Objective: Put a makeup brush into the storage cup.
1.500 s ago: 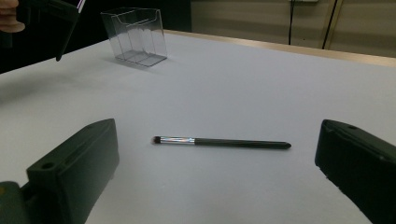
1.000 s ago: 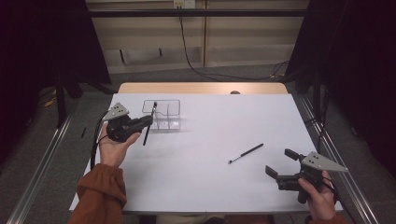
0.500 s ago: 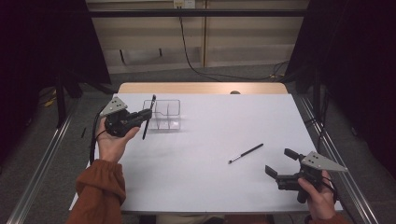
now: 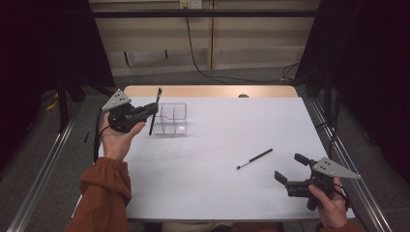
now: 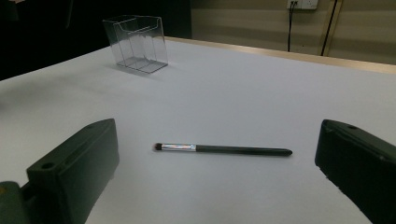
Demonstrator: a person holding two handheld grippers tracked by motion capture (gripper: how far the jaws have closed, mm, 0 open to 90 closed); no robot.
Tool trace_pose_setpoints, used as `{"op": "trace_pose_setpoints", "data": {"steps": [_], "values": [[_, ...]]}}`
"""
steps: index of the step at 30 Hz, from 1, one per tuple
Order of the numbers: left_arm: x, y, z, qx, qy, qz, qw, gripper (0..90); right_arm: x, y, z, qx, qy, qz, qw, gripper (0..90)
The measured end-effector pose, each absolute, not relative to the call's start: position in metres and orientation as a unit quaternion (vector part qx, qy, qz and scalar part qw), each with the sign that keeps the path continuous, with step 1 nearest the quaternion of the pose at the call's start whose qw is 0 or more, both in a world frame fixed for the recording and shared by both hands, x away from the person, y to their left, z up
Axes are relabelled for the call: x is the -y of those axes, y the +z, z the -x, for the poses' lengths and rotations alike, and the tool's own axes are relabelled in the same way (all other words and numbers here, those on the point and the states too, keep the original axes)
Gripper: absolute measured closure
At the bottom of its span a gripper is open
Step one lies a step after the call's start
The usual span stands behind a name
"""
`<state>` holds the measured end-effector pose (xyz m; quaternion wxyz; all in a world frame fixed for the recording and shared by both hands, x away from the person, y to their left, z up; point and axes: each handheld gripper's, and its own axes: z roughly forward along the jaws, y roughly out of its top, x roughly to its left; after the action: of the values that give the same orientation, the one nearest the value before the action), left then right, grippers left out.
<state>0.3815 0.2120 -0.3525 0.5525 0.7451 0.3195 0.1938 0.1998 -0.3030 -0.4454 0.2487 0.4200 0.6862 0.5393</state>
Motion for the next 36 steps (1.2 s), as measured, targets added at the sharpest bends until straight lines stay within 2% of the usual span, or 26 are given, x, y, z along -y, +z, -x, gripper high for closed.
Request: {"op": "trace_pose_setpoints", "data": {"steps": [23,36], "values": [[-0.208,-0.33,-0.406,-0.322,0.215,-0.735,0.557,84.1,0.304,-0.445,-0.199,-0.683,0.543,-0.42,0.249,0.0],[-0.206,-0.338,-0.429,-0.34,0.23,-0.716,0.564,84.1,0.304,-0.445,-0.198,-0.684,0.543,-0.421,0.248,0.0]]}}
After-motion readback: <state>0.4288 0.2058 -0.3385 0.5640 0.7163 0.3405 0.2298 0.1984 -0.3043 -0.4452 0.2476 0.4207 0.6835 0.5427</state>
